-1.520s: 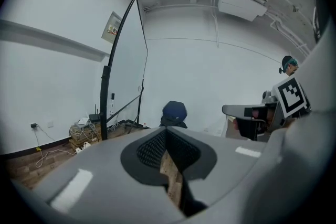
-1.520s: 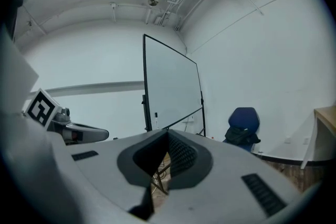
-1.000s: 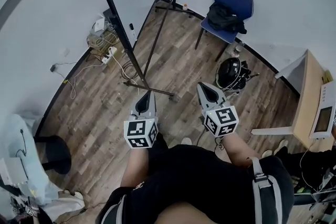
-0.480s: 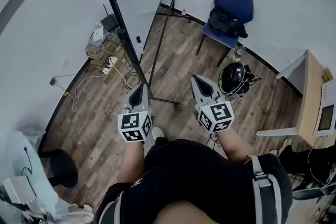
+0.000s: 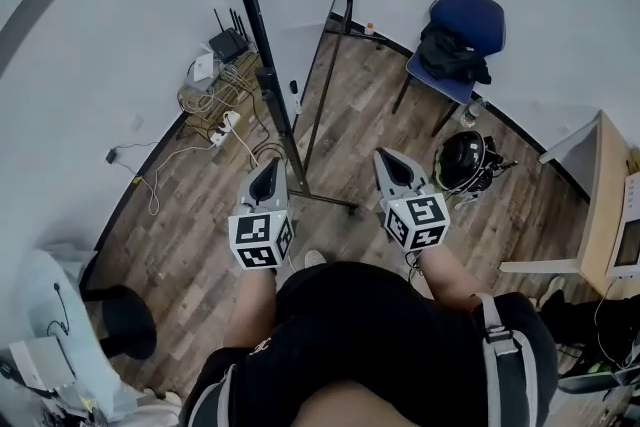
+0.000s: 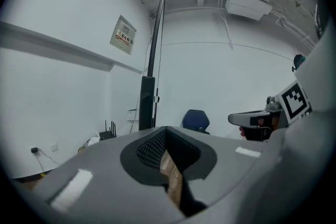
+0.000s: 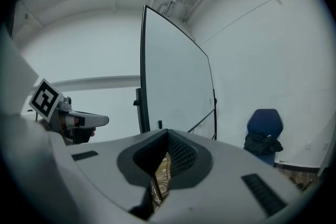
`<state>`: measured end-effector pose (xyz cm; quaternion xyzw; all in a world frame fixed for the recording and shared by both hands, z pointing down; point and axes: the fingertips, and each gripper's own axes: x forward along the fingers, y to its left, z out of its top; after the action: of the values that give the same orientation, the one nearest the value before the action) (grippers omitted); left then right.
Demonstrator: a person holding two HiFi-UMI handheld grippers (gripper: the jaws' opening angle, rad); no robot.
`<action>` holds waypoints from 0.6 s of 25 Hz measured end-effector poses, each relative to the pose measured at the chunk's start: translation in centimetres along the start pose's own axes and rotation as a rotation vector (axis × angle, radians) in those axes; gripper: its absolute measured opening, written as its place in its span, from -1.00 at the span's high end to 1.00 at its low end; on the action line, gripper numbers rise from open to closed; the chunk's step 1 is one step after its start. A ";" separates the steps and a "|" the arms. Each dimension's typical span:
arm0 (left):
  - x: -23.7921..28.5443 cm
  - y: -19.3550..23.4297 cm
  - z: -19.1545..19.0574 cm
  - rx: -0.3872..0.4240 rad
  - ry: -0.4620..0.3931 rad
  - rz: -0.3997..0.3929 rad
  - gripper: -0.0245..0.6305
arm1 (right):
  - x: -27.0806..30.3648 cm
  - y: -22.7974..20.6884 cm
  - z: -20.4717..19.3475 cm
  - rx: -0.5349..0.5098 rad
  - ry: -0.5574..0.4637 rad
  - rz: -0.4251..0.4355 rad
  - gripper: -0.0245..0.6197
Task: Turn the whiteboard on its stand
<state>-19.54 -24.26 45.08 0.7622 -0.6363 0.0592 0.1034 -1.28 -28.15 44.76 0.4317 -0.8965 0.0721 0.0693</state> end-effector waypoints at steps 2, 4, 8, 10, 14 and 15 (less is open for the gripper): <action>0.1 0.8 0.3 0.020 -0.016 -0.005 0.90 | 1.1 0.6 0.4 0.003 -0.016 -0.002 0.93; 0.7 2.0 0.6 0.014 -0.030 0.002 0.90 | 2.2 1.0 0.7 0.012 -0.032 -0.002 0.93; 1.5 3.2 1.0 -0.071 -0.062 0.023 0.90 | 2.9 2.1 0.5 -0.006 -0.031 0.075 0.93; 2.1 3.1 1.2 -0.086 -0.083 0.040 0.90 | 3.3 1.5 0.0 -0.032 0.001 0.093 0.93; 3.1 1.4 1.9 -0.032 -0.105 0.027 0.55 | 3.8 -0.4 -0.1 -0.004 0.033 0.099 0.93; 3.3 1.1 2.1 -0.023 -0.121 0.022 0.52 | 3.8 -0.7 -0.1 0.005 0.035 0.100 0.93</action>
<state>-20.11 -28.06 43.81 0.7560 -0.6505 0.0067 0.0728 -3.05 -31.47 45.65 0.3852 -0.9154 0.0854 0.0802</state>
